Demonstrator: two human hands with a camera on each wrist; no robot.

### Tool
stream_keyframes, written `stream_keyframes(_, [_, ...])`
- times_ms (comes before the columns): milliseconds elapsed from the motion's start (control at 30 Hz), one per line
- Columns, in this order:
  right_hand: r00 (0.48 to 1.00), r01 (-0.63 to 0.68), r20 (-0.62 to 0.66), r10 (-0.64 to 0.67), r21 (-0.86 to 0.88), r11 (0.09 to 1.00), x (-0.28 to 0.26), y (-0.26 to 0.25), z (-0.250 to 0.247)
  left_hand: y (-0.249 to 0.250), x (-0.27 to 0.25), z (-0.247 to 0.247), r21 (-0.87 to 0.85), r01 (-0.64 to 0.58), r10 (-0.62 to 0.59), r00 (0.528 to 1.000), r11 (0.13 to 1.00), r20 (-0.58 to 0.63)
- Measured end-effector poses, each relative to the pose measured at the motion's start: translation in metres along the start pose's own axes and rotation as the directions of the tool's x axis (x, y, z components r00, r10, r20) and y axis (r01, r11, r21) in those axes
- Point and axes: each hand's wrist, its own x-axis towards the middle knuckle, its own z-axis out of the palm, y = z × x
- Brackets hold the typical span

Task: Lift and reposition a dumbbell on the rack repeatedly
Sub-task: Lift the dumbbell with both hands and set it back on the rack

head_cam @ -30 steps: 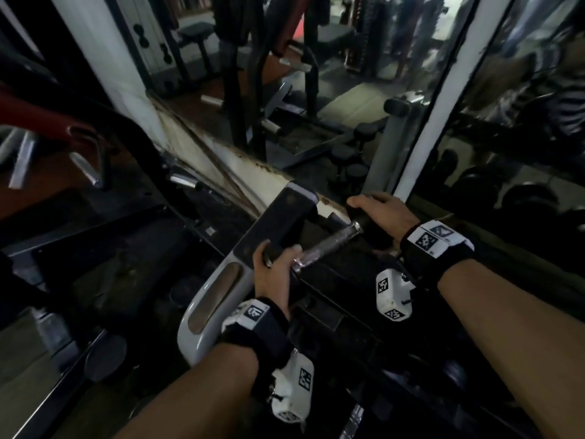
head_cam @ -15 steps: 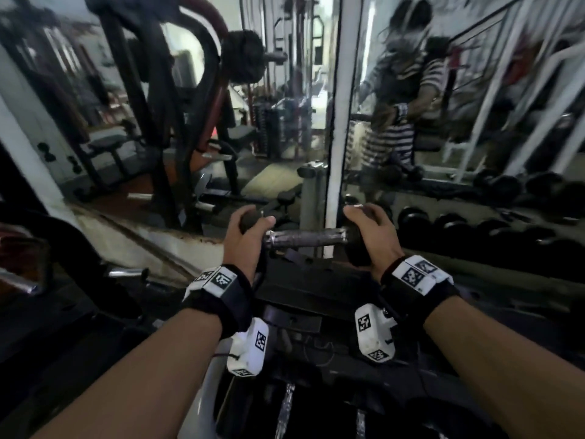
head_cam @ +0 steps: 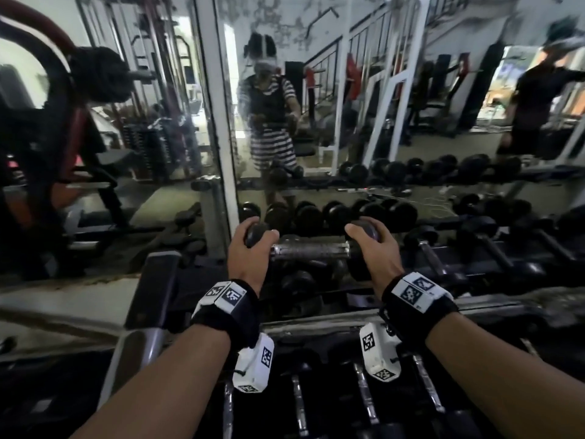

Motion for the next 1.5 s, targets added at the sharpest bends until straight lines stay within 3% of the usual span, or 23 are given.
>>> stream_keyframes(133, [0.998,0.011,-0.065,-0.012,-0.023,1.000,0.015,-0.001,-0.044,0.001,-0.008,0.044,0.020,0.008,-0.009,0.999,1.000,0.050])
stream_keyframes(300, [0.998,-0.030,-0.057,0.029,-0.014,0.999,0.048,-0.004,-0.098,-0.004,-0.013,0.105,0.044,0.007,-0.010,0.997,0.999,0.072])
stream_keyframes(733, [0.988,-0.055,0.133,0.082,-0.196,0.979,0.206,0.000,-0.216,-0.042,-0.024,0.280,0.004,0.141,-0.138,0.975,0.990,-0.172])
stream_keyframes(967, [0.958,-0.153,0.208,0.199,-0.216,0.964,0.245,0.021,-0.214,-0.063,-0.011,0.304,0.072,0.192,-0.166,0.949,0.979,-0.269])
stream_keyframes(1167, [0.947,-0.142,0.235,0.220,-0.309,0.940,0.267,0.042,-0.195,-0.089,0.010,0.305,0.066,0.253,-0.221,0.925,0.965,-0.308])
stream_keyframes(1367, [0.891,-0.084,0.371,0.261,-0.431,0.899,0.298,0.059,-0.170,-0.112,0.005,0.307,-0.004,0.349,-0.311,0.829,0.937,-0.465])
stream_keyframes(1500, [0.839,0.060,0.483,0.250,-0.540,0.840,0.312,0.075,-0.150,-0.128,-0.004,0.307,-0.044,0.396,-0.347,0.738,0.917,-0.578])
